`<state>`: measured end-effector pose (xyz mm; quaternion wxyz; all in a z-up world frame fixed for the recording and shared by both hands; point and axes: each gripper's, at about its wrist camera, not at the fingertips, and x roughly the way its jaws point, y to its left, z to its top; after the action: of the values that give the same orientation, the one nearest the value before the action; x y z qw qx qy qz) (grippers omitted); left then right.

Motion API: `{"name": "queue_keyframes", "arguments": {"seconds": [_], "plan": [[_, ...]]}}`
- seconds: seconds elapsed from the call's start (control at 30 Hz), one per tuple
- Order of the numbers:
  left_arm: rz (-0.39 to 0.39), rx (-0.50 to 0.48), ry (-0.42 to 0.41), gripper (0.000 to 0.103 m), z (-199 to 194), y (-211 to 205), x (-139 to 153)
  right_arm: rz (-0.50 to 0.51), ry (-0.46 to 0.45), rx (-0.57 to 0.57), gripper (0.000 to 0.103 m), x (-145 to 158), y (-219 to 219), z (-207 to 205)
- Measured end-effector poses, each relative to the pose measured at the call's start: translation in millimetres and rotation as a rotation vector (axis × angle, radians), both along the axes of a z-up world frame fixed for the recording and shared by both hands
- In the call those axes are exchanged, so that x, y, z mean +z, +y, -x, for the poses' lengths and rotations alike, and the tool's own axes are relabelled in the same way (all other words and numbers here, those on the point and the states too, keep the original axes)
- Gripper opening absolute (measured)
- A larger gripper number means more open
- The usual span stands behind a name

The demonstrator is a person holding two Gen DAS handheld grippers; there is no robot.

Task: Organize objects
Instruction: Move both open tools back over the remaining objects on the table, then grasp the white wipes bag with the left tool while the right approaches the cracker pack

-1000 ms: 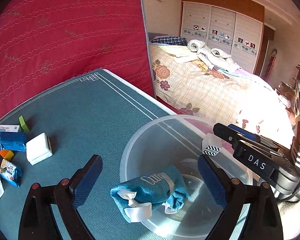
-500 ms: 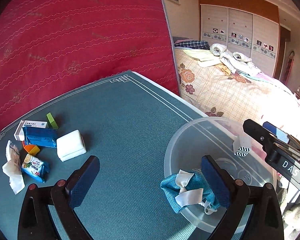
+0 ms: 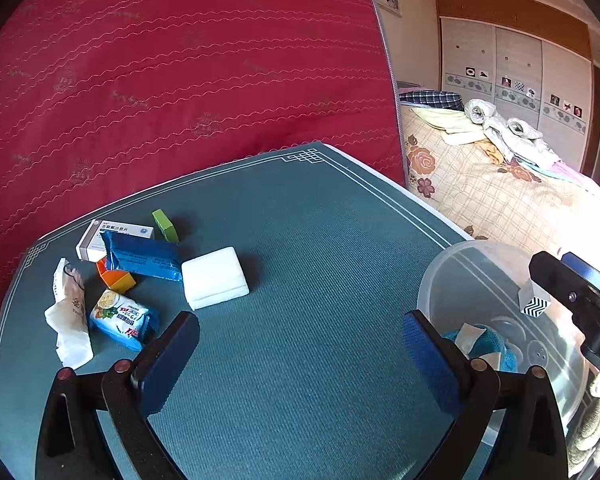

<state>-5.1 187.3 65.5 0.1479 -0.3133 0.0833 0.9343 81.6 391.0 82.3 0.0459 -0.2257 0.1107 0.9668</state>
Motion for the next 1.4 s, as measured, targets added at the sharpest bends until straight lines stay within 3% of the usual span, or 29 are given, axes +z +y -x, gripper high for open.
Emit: {"name": "queue_keyframes", "arguments": {"seconds": [0.57,1.03,1.4], "plan": [[-0.039,0.134,-0.022,0.103,12,-77,-5,-0.053,-0.009,0.126,0.073,1,-87,28],[-0.083,0.347,-0.035,0.103,36,-163,1,-0.065,-0.074,0.281,0.073,-22,-150,47],[-0.116,0.487,-0.057,0.103,69,-214,0,-0.051,-0.126,0.342,0.073,-39,-171,57]]}}
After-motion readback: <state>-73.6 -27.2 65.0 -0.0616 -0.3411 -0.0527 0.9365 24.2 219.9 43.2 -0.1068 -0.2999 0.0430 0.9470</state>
